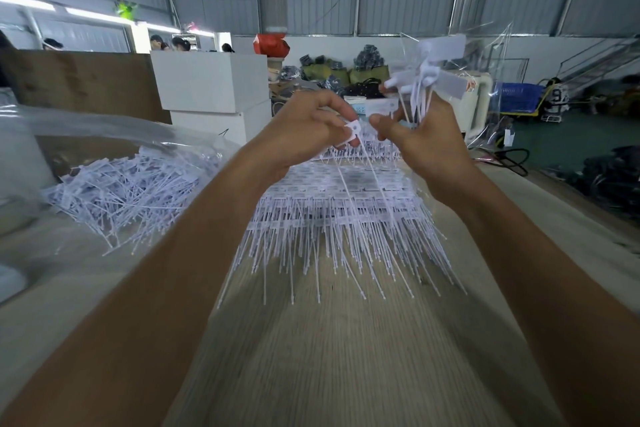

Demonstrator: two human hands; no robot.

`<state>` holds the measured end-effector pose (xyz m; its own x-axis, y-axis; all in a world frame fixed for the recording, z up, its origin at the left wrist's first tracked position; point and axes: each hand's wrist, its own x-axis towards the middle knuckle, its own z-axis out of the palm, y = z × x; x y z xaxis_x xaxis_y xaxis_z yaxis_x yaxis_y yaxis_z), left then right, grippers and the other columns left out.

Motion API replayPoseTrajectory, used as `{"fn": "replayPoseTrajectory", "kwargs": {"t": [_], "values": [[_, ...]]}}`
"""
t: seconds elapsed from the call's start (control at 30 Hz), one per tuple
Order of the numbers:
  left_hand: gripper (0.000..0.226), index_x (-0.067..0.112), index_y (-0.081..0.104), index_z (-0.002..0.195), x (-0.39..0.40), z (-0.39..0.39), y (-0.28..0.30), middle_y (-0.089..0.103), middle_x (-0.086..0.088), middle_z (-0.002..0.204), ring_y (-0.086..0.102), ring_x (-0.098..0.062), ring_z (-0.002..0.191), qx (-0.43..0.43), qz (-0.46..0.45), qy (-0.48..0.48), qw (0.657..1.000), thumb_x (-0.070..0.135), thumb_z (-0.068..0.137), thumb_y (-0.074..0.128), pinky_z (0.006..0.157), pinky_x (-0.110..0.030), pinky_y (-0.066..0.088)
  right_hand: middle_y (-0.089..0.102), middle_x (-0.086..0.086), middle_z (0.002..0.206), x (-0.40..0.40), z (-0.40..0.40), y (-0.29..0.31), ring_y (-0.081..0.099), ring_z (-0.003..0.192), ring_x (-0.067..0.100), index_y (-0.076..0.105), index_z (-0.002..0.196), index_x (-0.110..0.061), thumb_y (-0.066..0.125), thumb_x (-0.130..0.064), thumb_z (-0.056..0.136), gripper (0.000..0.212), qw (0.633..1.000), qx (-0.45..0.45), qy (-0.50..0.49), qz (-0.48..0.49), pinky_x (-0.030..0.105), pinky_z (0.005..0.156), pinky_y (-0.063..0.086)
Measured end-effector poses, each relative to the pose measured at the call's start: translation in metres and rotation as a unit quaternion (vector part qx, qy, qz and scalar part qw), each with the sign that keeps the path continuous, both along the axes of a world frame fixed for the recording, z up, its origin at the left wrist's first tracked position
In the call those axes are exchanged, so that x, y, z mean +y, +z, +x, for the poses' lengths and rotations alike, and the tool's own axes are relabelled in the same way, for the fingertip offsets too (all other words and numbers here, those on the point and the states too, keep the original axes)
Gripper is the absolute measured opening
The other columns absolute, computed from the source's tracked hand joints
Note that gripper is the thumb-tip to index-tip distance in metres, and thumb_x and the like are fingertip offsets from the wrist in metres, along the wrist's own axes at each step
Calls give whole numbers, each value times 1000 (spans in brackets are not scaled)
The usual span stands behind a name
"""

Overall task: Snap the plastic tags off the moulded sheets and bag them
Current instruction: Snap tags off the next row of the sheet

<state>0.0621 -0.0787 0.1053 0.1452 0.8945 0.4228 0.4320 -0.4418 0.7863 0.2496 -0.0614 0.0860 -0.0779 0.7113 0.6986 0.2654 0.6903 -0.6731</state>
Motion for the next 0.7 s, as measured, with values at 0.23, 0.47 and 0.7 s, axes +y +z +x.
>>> {"fn": "replayPoseTrajectory", "kwargs": {"t": [0.23, 0.47, 0.7], "values": [[16, 16, 74, 88, 2, -2, -2, 74, 4, 70, 71, -5, 70, -18, 9, 8, 1000, 0, 88, 71, 62, -23, 57, 64, 9, 73, 3, -2, -5, 56, 62, 12, 70, 101, -9, 70, -25, 95, 17, 998, -55, -13, -26, 29, 64, 47], [8, 14, 74, 96, -1, 5, -1, 74, 10, 77, 67, -3, 74, -6, 17, 7, 1000, 12, 96, 67, 56, -17, 51, 43, -12, 53, 7, -2, -5, 32, 49, 6, 60, 77, -23, 54, -29, 103, 27, 996, -50, -31, -68, 31, 55, 28], [17, 7, 71, 111, -3, 4, -3, 71, -6, 88, 65, -12, 80, 35, 4, 13, 999, 4, 96, 63, 66, -21, 57, 61, -17, 69, 8, -3, -7, 52, 59, -1, 66, 106, -15, 59, -25, 101, 13, 996, -62, 17, -63, 17, 56, 41]]}}
